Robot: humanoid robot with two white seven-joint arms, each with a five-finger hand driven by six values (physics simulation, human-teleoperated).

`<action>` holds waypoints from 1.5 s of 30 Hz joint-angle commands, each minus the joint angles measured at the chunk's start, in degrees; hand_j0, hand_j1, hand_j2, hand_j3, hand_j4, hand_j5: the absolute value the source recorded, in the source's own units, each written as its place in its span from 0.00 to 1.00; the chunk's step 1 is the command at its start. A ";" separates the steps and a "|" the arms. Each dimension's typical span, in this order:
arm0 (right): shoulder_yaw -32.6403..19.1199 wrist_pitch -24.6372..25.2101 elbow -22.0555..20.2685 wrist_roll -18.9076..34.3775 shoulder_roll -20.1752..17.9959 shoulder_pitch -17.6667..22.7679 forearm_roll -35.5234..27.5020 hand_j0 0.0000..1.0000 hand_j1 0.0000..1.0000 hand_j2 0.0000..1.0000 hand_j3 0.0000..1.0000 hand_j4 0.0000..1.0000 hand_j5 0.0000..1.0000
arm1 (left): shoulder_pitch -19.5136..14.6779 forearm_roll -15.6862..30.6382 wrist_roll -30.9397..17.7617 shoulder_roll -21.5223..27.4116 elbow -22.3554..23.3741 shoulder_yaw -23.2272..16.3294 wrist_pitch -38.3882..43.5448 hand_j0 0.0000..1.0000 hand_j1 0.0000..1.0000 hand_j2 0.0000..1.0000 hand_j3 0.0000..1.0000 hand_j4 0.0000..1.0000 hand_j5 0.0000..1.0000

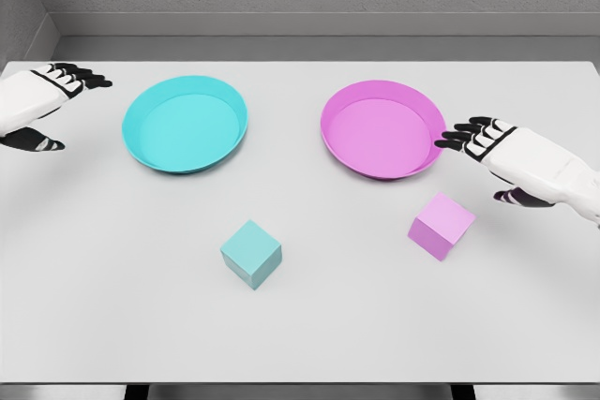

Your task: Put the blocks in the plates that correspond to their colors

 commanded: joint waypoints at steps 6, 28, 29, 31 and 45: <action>0.12 -4.52 -0.10 0.15 -0.23 0.53 -0.36 1.00 1.00 1.00 1.00 1.00 1.00 | 0.00 0.36 0.04 0.75 -3.10 -1.41 0.07 1.00 1.00 1.00 1.00 1.00 1.00; 2.58 -6.45 -0.02 18.78 2.22 -3.86 -0.80 1.00 1.00 1.00 1.00 1.00 1.00 | 12.92 0.88 0.40 -0.83 -27.10 -4.14 0.07 1.00 1.00 1.00 1.00 1.00 1.00; 4.68 -6.36 -0.02 20.27 2.75 -5.44 -0.80 1.00 1.00 1.00 1.00 1.00 1.00 | 13.27 0.97 0.40 -1.18 -27.10 -4.14 0.07 1.00 1.00 1.00 1.00 1.00 1.00; 9.17 -6.28 -0.02 21.77 4.07 -8.70 -0.80 1.00 1.00 1.00 1.00 1.00 1.00 | 14.59 1.50 0.31 -1.53 -27.10 -4.14 0.07 1.00 1.00 1.00 1.00 1.00 1.00; 9.70 -3.55 -0.02 22.91 4.07 -8.79 -0.71 0.97 0.97 0.97 0.97 0.97 0.97 | 15.73 0.27 -1.10 -6.63 -27.80 -6.16 0.07 1.00 1.00 1.00 1.00 1.00 1.00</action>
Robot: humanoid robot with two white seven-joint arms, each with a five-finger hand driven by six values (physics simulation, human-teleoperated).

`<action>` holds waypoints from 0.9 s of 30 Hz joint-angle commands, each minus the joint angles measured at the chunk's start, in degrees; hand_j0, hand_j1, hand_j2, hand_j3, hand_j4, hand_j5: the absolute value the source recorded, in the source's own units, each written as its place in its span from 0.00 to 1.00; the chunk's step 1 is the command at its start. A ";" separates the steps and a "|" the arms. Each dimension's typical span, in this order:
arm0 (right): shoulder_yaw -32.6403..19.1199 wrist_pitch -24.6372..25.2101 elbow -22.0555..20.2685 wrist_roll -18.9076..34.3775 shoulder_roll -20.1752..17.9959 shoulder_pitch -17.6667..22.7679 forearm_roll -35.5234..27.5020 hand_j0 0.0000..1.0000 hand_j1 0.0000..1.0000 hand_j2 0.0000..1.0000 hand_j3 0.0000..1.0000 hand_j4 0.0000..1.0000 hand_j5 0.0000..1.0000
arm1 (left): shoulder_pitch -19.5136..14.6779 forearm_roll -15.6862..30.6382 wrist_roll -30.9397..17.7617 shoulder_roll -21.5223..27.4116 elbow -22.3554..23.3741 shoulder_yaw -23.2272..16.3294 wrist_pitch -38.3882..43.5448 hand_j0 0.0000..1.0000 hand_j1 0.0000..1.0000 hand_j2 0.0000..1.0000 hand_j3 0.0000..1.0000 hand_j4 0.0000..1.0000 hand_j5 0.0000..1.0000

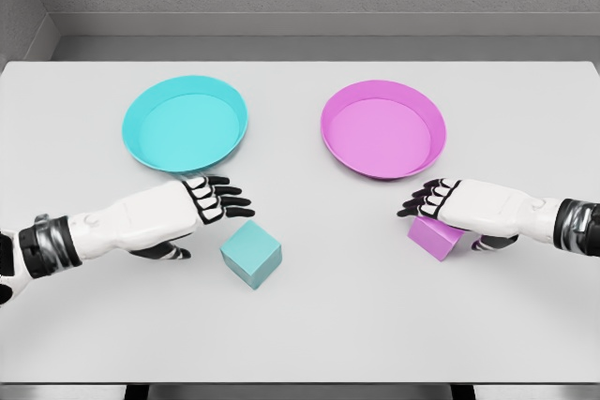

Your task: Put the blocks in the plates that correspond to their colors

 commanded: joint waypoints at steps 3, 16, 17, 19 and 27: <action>-0.07 -0.57 -0.01 1.23 -0.08 -0.26 -0.06 0.63 0.63 0.63 0.63 0.63 0.63 | 0.53 0.80 0.18 -1.57 0.01 -0.20 0.07 1.00 1.00 1.00 1.00 1.00 1.00; -0.69 -1.98 -0.01 1.93 -0.08 -2.72 -1.11 0.53 0.53 0.53 0.53 0.53 0.53 | -3.69 1.76 1.68 -1.66 0.01 -9.16 0.07 1.00 1.00 1.00 1.00 1.00 1.00; -0.69 -1.98 -0.01 1.93 0.01 -2.90 -1.29 0.53 0.53 0.53 0.53 0.53 0.53 | -4.22 1.85 1.68 -1.66 0.01 -9.60 0.07 1.00 1.00 1.00 1.00 1.00 1.00; -0.69 -1.98 -0.01 1.93 0.01 -3.60 -1.55 0.53 0.53 0.53 0.53 0.53 0.53 | -5.89 1.85 1.68 -1.75 -0.08 -11.36 0.07 1.00 1.00 1.00 1.00 1.00 1.00; -3.50 -1.98 -0.01 2.02 -0.08 -5.54 -2.43 0.53 0.53 0.53 0.53 0.53 0.53 | -8.44 1.85 1.33 -1.83 -0.08 -15.93 0.07 1.00 1.00 1.00 1.00 1.00 1.00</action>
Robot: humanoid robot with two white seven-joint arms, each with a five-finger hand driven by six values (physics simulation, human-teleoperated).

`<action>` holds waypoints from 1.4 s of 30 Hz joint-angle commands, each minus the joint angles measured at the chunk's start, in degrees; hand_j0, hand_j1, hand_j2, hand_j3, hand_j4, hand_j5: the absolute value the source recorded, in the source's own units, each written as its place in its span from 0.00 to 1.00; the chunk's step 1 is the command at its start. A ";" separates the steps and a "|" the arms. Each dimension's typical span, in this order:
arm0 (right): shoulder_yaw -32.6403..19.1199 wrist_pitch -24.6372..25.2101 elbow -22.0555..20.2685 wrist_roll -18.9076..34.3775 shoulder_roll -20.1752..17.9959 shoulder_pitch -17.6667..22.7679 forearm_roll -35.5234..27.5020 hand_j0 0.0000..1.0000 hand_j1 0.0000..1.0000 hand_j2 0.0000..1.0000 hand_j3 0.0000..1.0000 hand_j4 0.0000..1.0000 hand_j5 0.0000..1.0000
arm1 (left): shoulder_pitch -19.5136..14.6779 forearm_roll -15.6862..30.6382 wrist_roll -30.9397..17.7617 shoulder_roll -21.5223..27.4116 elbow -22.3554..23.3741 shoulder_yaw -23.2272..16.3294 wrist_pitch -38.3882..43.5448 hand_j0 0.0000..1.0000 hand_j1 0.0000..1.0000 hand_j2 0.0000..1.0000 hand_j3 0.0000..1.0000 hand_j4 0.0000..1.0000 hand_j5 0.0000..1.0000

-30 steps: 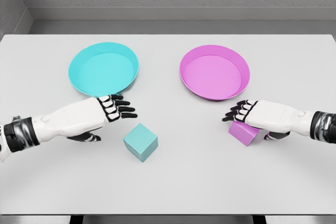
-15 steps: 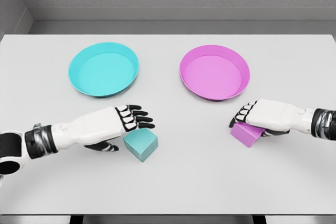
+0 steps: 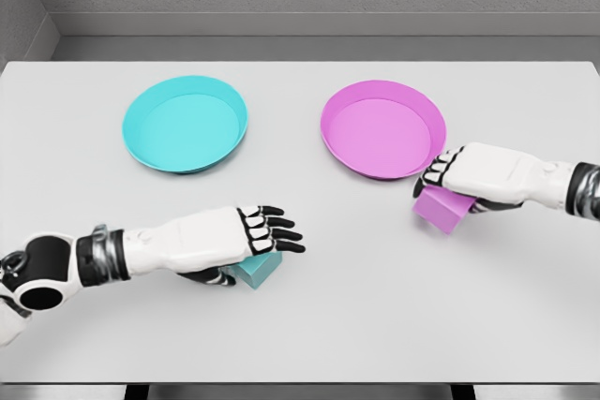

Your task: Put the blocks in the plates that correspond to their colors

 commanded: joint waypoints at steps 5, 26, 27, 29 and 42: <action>-2.49 1.03 0.08 0.01 0.79 -1.84 -0.39 0.54 0.54 0.54 0.54 0.54 0.54 | -3.51 0.15 -0.30 0.21 0.06 -4.31 0.06 1.00 1.00 1.00 1.00 1.00 1.00; 3.92 19.05 5.18 0.63 12.48 -13.53 -0.83 0.53 0.53 0.53 0.53 0.53 0.53 | -12.83 -0.64 -0.39 4.60 0.85 -12.04 0.06 1.00 1.00 1.00 1.00 1.00 1.00; 4.36 19.84 5.35 0.63 13.01 -13.88 -0.83 0.53 0.53 0.53 0.53 0.53 0.53 | -12.92 -0.64 -0.39 4.51 1.03 -12.04 0.06 1.00 1.00 1.00 1.00 1.00 1.00; 5.06 21.51 5.70 0.71 13.80 -14.76 -0.83 0.53 0.53 0.53 0.53 0.53 0.53 | -13.27 -0.55 -0.39 4.25 1.03 -12.04 0.06 1.00 1.00 1.00 1.00 1.00 1.00; 8.32 28.19 8.52 0.19 16.53 -17.49 -0.83 1.00 1.00 1.00 1.00 1.00 1.00 | -17.49 -0.64 -0.39 3.55 1.82 -16.88 0.06 1.00 1.00 1.00 1.00 1.00 1.00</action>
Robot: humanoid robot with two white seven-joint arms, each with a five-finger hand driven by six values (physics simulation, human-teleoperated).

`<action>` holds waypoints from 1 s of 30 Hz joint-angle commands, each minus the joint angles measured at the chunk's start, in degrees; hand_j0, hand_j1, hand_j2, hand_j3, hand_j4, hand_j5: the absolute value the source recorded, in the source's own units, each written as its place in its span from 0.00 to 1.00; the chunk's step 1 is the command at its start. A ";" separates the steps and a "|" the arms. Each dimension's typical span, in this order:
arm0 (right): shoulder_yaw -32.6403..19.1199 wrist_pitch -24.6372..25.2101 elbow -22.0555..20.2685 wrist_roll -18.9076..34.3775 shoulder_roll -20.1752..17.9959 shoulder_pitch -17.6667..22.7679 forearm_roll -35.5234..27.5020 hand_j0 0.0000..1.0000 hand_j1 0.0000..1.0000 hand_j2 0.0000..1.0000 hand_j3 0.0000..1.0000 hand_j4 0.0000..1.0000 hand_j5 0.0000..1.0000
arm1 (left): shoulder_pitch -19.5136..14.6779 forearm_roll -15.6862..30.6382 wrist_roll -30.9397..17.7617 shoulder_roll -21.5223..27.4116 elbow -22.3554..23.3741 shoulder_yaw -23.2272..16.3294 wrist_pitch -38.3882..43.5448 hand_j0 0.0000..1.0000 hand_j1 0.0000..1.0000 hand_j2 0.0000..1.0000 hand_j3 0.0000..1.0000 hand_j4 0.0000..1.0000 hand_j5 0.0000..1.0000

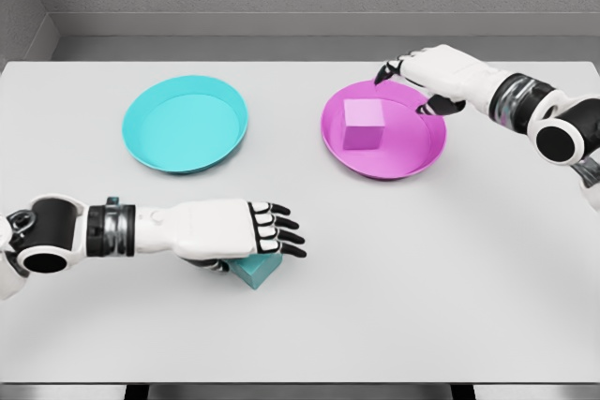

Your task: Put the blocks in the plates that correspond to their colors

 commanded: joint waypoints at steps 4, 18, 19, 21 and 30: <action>-0.71 -0.71 -3.14 -0.24 -3.37 0.35 0.01 1.00 1.00 1.00 1.00 1.00 1.00 | -0.35 0.10 -0.06 -0.09 0.42 -0.99 0.05 1.00 1.00 1.00 1.00 1.00 1.00; -33.58 -37.30 -4.38 2.58 -10.93 26.36 -1.92 1.00 1.00 1.00 1.00 1.00 1.00 | -2.99 -2.88 -0.15 -0.44 1.12 -3.71 0.05 1.00 1.00 1.00 1.00 1.00 1.00; -33.58 -37.30 -4.11 2.58 -11.02 27.16 -1.92 1.00 1.00 1.00 1.00 1.00 1.00 | -2.99 -2.89 -0.15 -0.44 1.12 -3.71 0.05 1.00 1.00 1.00 1.00 1.00 1.00; -35.34 -37.30 -2.18 2.58 -11.02 27.51 -1.92 1.00 1.00 1.00 1.00 1.00 1.00 | -2.99 -3.15 -0.15 -0.44 1.12 -3.71 0.05 1.00 1.00 1.00 1.00 1.00 1.00; -36.48 -37.30 0.63 2.31 -11.11 28.39 -1.92 1.00 1.00 1.00 1.00 1.00 1.00 | -5.45 -4.12 -0.15 -0.27 1.12 -5.55 0.05 1.00 1.00 1.00 1.00 1.00 1.00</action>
